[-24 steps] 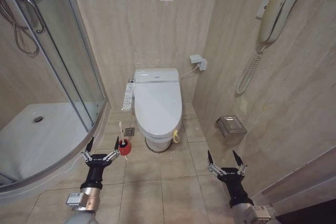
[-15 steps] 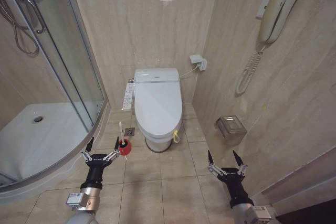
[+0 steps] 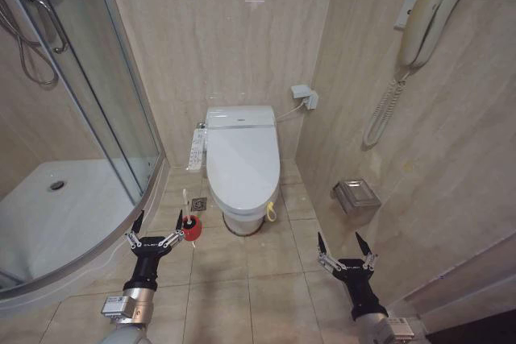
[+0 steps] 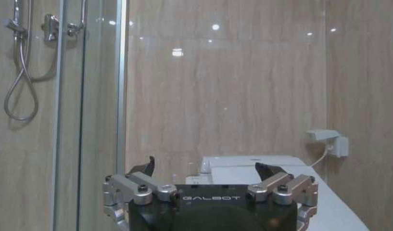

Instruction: Open the toilet lid, clean the toilet bowl with a toilet brush, close the toilet lid, and flush.

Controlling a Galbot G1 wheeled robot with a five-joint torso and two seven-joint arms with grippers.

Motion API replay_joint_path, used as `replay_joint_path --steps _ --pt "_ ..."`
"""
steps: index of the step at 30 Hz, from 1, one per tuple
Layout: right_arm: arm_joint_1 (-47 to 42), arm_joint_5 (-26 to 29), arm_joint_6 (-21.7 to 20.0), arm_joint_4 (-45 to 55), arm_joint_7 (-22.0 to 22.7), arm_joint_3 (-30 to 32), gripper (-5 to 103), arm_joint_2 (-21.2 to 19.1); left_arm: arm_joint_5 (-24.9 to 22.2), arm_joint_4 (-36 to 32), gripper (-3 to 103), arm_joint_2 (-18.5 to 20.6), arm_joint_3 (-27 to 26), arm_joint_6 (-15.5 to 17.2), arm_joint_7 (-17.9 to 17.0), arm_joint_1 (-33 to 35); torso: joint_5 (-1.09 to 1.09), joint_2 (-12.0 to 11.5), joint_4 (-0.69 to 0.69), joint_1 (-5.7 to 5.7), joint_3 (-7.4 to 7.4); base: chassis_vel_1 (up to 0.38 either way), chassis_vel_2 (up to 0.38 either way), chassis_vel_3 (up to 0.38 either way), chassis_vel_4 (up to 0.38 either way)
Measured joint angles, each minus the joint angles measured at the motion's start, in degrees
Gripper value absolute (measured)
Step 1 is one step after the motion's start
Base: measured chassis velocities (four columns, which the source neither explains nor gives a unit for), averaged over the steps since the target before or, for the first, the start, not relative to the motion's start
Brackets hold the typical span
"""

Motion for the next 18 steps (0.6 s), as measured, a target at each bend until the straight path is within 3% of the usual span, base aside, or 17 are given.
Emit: replay_joint_path --steps 10,12,14,17,18 --pt "2.1 0.0 1.0 -1.7 1.4 0.7 100 0.0 0.0 0.0 100 0.0 0.0 0.0 0.0 0.0 0.01 0.0 0.03 0.04 0.02 -0.186 0.235 0.190 -0.234" --pt "2.7 -0.3 1.3 -2.0 2.0 1.1 100 0.0 0.0 0.0 100 0.0 0.0 0.0 0.0 0.0 -0.01 0.0 -0.02 0.05 0.02 -0.253 0.241 0.228 -0.254" --pt "2.8 -0.4 1.5 -2.3 2.0 1.2 100 0.0 0.0 0.0 100 0.0 0.0 0.0 0.0 0.0 0.05 0.0 0.04 0.07 0.02 -0.238 0.207 0.204 -0.244" --pt "3.0 -0.5 1.8 -2.7 2.0 1.4 100 0.0 0.0 0.0 100 0.0 0.0 0.0 0.0 -0.1 -0.03 0.0 -0.03 0.08 0.03 -0.118 0.149 0.066 -0.133" --pt "3.0 -0.6 1.9 -2.9 2.0 1.4 100 0.0 0.0 0.0 100 0.0 0.0 0.0 0.0 0.0 0.00 0.0 0.03 0.08 0.03 -0.096 0.120 0.022 -0.044"
